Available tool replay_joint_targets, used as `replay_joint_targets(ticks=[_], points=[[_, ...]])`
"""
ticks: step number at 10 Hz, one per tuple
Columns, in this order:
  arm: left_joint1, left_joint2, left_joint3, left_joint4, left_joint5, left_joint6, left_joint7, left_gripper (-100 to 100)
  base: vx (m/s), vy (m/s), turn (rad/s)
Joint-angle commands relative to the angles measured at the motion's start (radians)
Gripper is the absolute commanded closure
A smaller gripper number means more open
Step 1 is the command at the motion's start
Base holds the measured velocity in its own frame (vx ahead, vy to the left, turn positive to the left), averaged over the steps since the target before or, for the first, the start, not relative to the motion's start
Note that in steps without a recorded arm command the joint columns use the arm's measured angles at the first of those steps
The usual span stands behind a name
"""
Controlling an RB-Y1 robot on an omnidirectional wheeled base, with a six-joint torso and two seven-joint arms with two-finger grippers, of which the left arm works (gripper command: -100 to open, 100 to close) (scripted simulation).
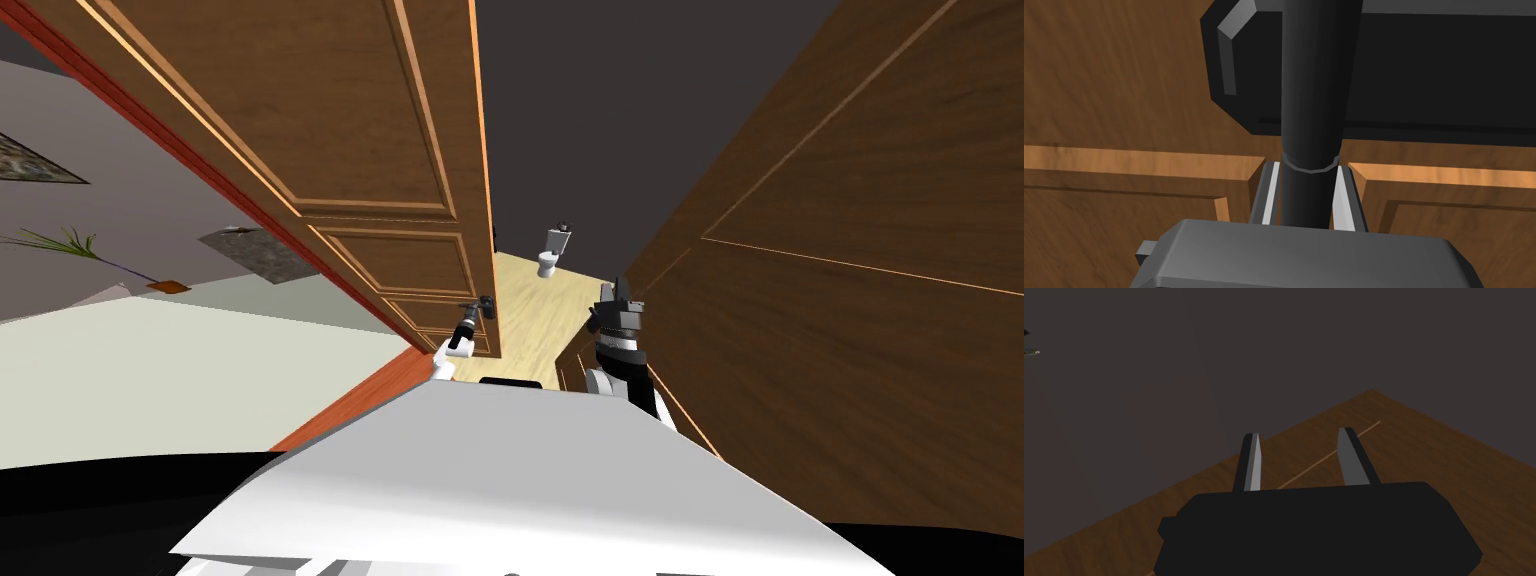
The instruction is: Push the door open
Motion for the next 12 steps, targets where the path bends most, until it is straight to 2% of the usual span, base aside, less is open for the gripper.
replay_joint_targets(ticks=[1,4,7,12], points=[[-0.005,0.003,-0.016,0.003,0.015,-0.001,-0.026,100,0.131,-0.009,0.257],[-0.011,-0.002,-0.056,0.010,0.046,-0.003,-0.073,100,0.155,-0.032,0.245],[-0.017,-0.015,-0.096,0.017,0.077,-0.005,-0.120,100,0.190,-0.030,0.239],[-0.026,-0.052,-0.158,0.028,0.126,-0.008,-0.195,100,0.133,-0.052,0.233]])
